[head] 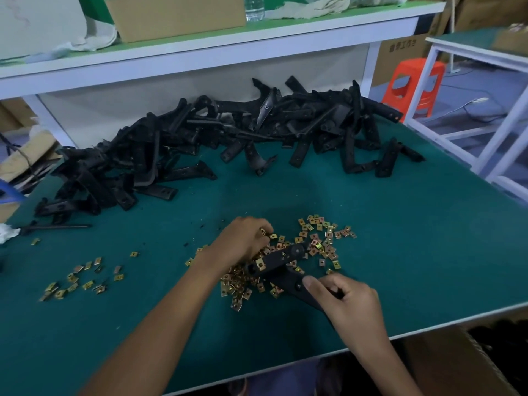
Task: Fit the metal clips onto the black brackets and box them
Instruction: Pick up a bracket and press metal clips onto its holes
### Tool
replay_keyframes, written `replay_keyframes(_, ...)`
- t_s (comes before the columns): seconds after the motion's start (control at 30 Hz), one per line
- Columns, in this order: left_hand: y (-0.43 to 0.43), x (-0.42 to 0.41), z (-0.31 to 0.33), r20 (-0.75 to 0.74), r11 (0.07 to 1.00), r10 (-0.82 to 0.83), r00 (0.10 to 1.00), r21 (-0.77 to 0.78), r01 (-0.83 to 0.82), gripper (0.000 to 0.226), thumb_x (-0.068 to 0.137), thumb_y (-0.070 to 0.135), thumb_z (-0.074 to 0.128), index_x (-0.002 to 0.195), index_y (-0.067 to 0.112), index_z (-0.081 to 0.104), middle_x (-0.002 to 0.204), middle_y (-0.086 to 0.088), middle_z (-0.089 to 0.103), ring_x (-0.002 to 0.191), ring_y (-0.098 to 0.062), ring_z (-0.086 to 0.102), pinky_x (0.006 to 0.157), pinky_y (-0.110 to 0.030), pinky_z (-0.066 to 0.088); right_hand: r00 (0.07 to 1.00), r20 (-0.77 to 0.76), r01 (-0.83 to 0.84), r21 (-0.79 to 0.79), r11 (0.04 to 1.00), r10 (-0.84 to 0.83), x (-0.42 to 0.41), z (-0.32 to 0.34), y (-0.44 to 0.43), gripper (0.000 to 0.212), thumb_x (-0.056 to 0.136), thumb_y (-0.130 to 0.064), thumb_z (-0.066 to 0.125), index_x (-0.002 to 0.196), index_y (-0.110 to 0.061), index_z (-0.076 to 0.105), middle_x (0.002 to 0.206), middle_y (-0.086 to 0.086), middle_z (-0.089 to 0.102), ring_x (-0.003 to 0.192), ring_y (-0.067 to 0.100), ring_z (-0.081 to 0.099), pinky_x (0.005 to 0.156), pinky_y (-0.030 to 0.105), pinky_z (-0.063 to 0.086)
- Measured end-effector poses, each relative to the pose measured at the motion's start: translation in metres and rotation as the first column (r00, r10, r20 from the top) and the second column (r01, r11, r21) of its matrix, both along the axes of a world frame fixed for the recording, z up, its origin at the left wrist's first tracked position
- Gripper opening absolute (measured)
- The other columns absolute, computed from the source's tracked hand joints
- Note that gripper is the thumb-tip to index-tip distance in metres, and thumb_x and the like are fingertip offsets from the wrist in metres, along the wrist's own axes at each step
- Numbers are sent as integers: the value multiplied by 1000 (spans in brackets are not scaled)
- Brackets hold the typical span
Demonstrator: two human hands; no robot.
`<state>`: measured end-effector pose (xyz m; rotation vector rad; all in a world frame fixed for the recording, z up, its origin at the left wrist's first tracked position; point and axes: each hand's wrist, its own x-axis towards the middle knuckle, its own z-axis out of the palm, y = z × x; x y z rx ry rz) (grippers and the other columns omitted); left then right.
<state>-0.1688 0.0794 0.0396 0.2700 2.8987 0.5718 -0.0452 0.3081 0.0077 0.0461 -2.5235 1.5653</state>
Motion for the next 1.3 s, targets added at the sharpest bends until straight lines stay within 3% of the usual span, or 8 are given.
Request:
replay_keyframes(0.3, -5, -9, 14, 113, 1000, 3, 994, -26, 0, 13, 97, 30, 65, 95, 17, 62, 91, 2, 63, 86, -19, 60, 76, -33, 48, 1000, 8, 0, -2, 1000, 0, 2, 3, 0, 35, 78, -70, 62, 67, -37, 66, 56, -11, 59, 54, 5, 53, 50, 21, 35)
replay_keyframes(0.47, -3, -9, 9, 54, 999, 46, 998, -25, -44, 30, 97, 36, 63, 126, 26, 59, 117, 1, 53, 121, -23, 44, 103, -39, 42, 1000, 8, -6, -7, 1000, 6, 2, 4, 0, 42, 78, -70, 63, 65, -30, 64, 52, -9, 54, 51, 6, 48, 48, 22, 32)
replay_keyframes(0.8, 21, 3, 12, -82, 981, -27, 996, -194, 11, 7, 105, 30, 48, 101, 24, 49, 103, 0, 60, 109, -25, 50, 90, -39, 42, 1000, 2, -3, -8, 1000, 3, 3, 5, -1, 37, 78, -71, 62, 66, -36, 65, 56, -11, 58, 54, 5, 53, 49, 18, 35)
replay_keyframes(0.93, 17, 29, 28, -117, 966, 121, 986, 243, -90, 11, 107, 29, 43, 117, 28, 49, 94, 8, 65, 85, -11, 63, 71, -30, 52, 1000, 4, 9, -2, 1000, -9, 4, 6, -1, 38, 76, -72, 61, 65, -35, 67, 57, -15, 61, 57, 4, 56, 51, 17, 37)
replay_keyframes(1.0, 14, 49, 37, -94, 876, 159, 983, 473, -97, 17, 106, 31, 46, 116, 38, 58, 97, 19, 67, 91, 7, 62, 72, -13, 48, 1000, -5, 7, -2, 1000, -7, 4, 6, -1, 34, 76, -70, 62, 64, -38, 65, 56, -15, 57, 55, 3, 54, 51, 16, 36)
replay_keyframes(1.07, 15, 69, 44, -43, 743, 171, 984, 662, -100, 18, 104, 29, 53, 107, 41, 66, 97, 19, 72, 95, 6, 65, 76, -12, 47, 1000, -17, 9, -1, 1000, -9, 4, 7, -2, 32, 77, -68, 62, 65, -39, 64, 54, -15, 55, 53, 3, 52, 51, 16, 35)
replay_keyframes(1.17, 18, 91, 47, 68, 599, 134, 989, 789, -136, 15, 99, 27, 62, 102, 38, 71, 97, 9, 77, 95, -5, 71, 81, -21, 50, 999, -31, 7, -2, 1000, -7, 4, 7, -2, 29, 79, -65, 64, 64, -41, 64, 54, -17, 56, 53, 3, 52, 50, 15, 34)
replay_keyframes(1.3, 18, 98, 50, 97, 555, 152, 984, 815, -166, 17, 97, 21, 66, 100, 36, 74, 96, 5, 78, 94, -9, 72, 82, -25, 52, 999, -37, 3, -2, 1000, -3, 3, 5, -1, 38, 79, -71, 64, 67, -36, 68, 59, -20, 62, 60, 1, 59, 54, 14, 37)
